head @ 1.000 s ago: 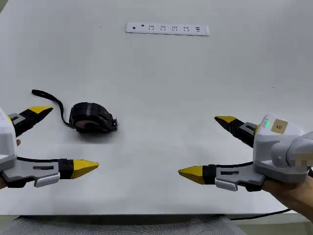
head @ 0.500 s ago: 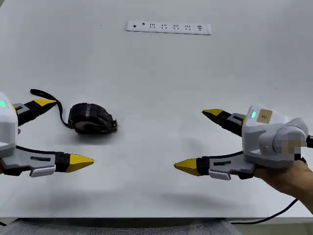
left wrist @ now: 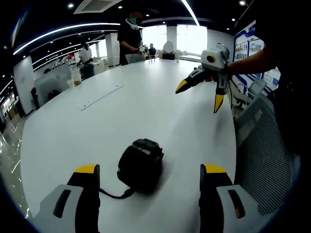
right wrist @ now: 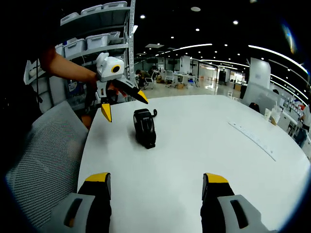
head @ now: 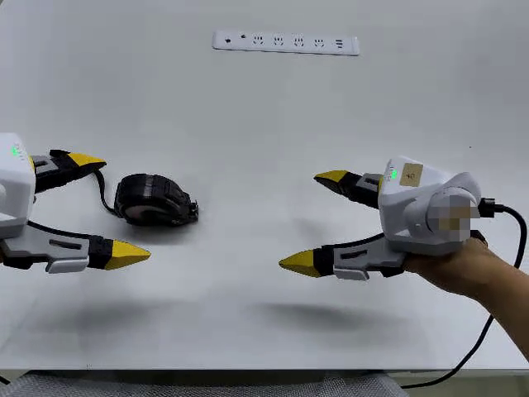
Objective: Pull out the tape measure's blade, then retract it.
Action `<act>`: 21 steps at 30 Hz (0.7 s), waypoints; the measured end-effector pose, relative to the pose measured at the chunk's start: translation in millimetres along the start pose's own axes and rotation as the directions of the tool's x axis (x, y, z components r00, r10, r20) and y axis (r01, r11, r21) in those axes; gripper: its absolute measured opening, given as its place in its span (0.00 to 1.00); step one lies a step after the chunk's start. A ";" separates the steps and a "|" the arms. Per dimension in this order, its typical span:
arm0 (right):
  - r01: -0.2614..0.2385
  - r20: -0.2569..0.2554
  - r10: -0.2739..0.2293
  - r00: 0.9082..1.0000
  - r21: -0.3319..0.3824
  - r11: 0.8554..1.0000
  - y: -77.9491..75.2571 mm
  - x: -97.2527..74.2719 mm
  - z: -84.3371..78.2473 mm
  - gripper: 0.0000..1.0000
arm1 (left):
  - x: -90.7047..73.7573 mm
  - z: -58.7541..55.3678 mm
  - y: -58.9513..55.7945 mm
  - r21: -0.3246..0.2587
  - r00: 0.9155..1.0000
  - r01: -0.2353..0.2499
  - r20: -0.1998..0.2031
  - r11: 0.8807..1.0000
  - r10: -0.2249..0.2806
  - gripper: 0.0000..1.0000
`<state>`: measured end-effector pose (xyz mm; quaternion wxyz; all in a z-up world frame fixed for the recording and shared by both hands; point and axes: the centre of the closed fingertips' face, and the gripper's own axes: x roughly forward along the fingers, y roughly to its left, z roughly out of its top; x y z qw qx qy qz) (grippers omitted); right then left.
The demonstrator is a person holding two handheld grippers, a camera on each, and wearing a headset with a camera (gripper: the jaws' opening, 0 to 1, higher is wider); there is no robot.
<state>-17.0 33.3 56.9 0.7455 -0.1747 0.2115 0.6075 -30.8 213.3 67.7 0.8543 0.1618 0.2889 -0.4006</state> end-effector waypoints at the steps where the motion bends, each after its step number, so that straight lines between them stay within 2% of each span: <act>1: -0.009 -0.001 0.009 1.000 -0.012 1.000 -0.3 2.8 1.0 0.75 | 0.9 -0.6 0.6 0.003 1.000 0.010 -0.006 1.000 -0.010 0.78; 10: -0.087 -0.003 0.087 0.996 -0.083 0.993 1.1 23.7 8.1 0.65 | 5.5 -4.5 5.2 0.049 0.997 0.056 -0.049 0.997 -0.054 0.68; 21: -0.170 -0.024 0.169 0.985 -0.168 0.971 2.7 48.2 15.0 0.50 | 9.9 -11.5 12.4 0.102 0.986 0.123 -0.122 0.987 -0.110 0.53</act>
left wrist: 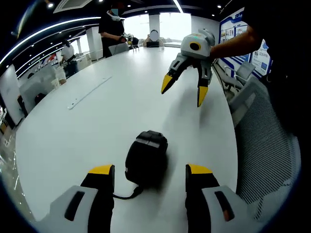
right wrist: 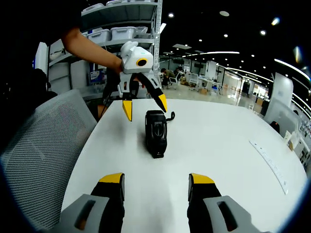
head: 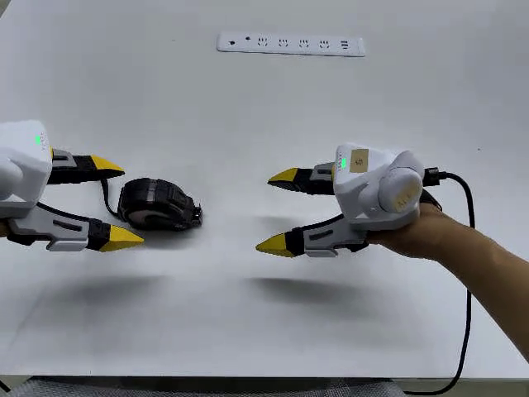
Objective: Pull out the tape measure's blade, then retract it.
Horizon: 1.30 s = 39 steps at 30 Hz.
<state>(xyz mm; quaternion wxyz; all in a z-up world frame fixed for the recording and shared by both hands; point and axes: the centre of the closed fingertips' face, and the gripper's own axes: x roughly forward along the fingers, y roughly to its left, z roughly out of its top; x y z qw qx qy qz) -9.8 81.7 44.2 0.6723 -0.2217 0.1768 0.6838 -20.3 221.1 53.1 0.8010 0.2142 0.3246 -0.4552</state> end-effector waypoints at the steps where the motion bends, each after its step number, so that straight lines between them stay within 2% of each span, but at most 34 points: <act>1: -0.004 0.000 0.004 1.000 -0.001 1.000 -0.5 1.8 0.6 0.48 | 0.4 -0.6 0.4 0.004 1.000 0.006 -0.006 1.000 -0.006 0.52; 12: -0.084 -0.029 0.082 0.996 -0.064 0.994 0.2 28.6 4.0 0.39 | 5.8 -8.7 4.2 0.049 0.996 0.065 -0.071 0.997 -0.061 0.43; 18: -0.113 -0.048 0.110 0.993 -0.081 0.990 -1.0 43.8 4.8 0.35 | 9.0 -12.4 7.0 0.067 0.991 0.092 -0.101 0.994 -0.085 0.39; 25: -0.137 -0.062 0.131 0.989 -0.091 0.986 -1.5 58.6 6.5 0.31 | 11.3 -11.2 7.9 0.092 0.985 0.127 -0.127 0.988 -0.115 0.35; 31: -0.151 -0.072 0.145 0.987 -0.085 0.985 -3.8 71.0 6.3 0.27 | 13.0 -13.8 9.1 0.109 0.973 0.177 -0.167 0.978 -0.157 0.31; 39: -0.174 -0.093 0.166 0.982 -0.082 0.981 -4.2 83.5 4.6 0.24 | 16.5 -14.6 6.6 0.128 0.960 0.226 -0.199 0.966 -0.198 0.27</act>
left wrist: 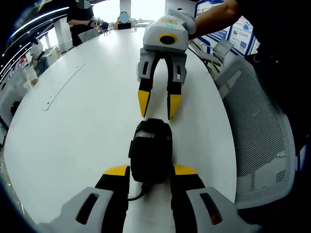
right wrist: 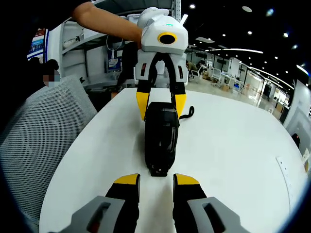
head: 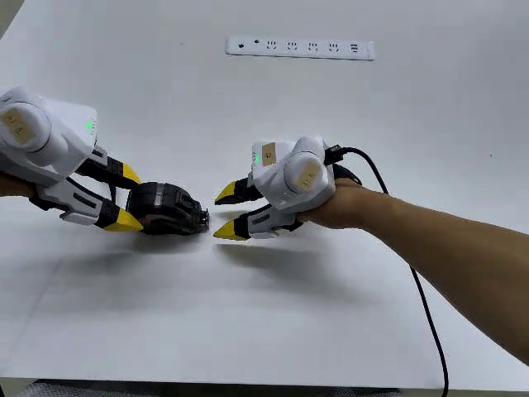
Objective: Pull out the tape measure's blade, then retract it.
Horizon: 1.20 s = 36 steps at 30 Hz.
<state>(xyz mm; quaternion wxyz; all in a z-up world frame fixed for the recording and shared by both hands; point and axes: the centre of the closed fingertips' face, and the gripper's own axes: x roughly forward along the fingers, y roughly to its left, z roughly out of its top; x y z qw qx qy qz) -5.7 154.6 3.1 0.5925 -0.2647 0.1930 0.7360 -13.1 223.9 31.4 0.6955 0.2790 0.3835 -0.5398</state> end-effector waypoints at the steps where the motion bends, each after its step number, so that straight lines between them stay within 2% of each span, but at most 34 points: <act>1: -0.001 0.000 0.001 1.000 0.003 1.000 -0.6 1.9 0.5 0.24 | 1.1 -0.9 -0.2 0.004 1.000 0.006 -0.010 1.000 -0.006 0.27; 12: -0.013 -0.014 0.013 1.000 0.005 1.000 -1.6 19.0 2.3 0.17 | 4.7 -0.2 -0.3 0.028 1.000 0.011 -0.021 1.000 -0.011 0.25; 14: 0.002 -0.018 -0.002 1.000 0.005 1.000 -5.7 17.6 1.8 0.13 | 4.8 0.1 -0.7 0.033 1.000 0.007 -0.018 0.999 -0.006 0.25; 18: -0.004 -0.027 0.004 1.000 -0.001 1.000 -4.0 18.3 -0.3 0.12 | 5.0 -0.2 -0.2 0.022 1.000 -0.005 -0.003 1.000 0.005 0.24; 20: -0.003 -0.023 0.003 1.000 0.019 1.000 -3.8 18.2 -0.6 0.12 | 5.0 0.2 -0.5 0.022 1.000 -0.008 0.002 1.000 0.008 0.24; 28: 0.012 -0.017 -0.012 1.000 0.047 0.999 -3.9 17.9 -0.8 0.08 | 5.5 -0.3 0.3 0.013 1.000 -0.002 0.006 1.000 0.002 0.23; 36: 0.009 -0.026 -0.008 1.000 0.043 0.999 -3.9 18.4 -1.4 0.06 | 5.7 -0.7 0.1 0.008 1.000 0.000 0.005 1.000 0.000 0.23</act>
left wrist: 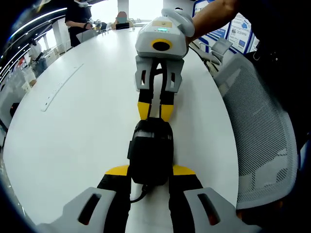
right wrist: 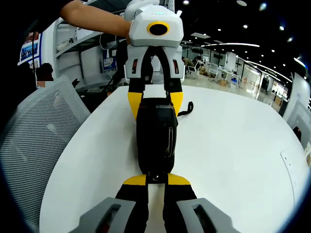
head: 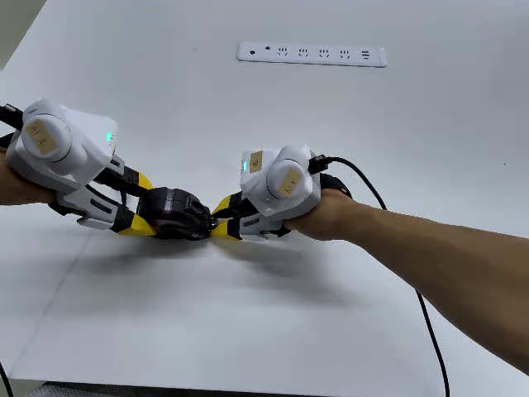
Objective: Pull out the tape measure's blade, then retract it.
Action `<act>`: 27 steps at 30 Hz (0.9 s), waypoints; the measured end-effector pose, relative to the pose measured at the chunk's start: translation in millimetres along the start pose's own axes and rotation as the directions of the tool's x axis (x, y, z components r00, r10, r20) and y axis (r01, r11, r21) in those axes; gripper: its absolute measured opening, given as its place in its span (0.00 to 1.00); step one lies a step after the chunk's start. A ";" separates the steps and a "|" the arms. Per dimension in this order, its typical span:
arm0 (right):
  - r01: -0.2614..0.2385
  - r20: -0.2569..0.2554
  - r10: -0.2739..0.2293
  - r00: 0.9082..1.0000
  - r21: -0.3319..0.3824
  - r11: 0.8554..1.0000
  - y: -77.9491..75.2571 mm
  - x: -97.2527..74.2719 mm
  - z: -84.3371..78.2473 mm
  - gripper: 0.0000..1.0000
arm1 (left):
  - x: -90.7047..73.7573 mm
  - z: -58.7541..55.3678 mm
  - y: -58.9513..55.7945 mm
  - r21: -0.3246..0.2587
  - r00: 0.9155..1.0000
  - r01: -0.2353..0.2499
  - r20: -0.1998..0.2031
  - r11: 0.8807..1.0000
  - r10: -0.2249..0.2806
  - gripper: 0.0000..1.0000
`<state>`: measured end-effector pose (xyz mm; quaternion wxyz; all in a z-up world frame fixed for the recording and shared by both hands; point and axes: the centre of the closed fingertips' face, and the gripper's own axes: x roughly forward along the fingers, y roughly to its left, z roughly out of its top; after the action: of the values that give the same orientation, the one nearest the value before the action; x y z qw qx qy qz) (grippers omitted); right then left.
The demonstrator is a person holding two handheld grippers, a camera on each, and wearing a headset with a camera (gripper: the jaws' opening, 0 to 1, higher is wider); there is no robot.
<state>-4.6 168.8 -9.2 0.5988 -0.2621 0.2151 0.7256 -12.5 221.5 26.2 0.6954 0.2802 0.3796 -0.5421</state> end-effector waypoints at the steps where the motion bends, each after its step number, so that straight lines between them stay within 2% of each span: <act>1: 0.001 -0.002 -0.001 1.000 -0.003 1.000 0.1 0.0 -0.1 0.06 | 0.0 0.0 0.0 0.002 1.000 0.001 0.000 1.000 -0.001 0.23; 27: 0.001 -0.023 -0.001 1.000 -0.018 1.000 0.8 -5.0 -3.9 0.05 | 0.6 0.1 -0.2 0.006 1.000 0.013 -0.003 1.000 -0.013 0.23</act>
<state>-4.2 162.4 -9.0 0.5944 -0.2757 0.2152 0.7242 -12.6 221.0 25.8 0.6905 0.2808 0.3808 -0.5471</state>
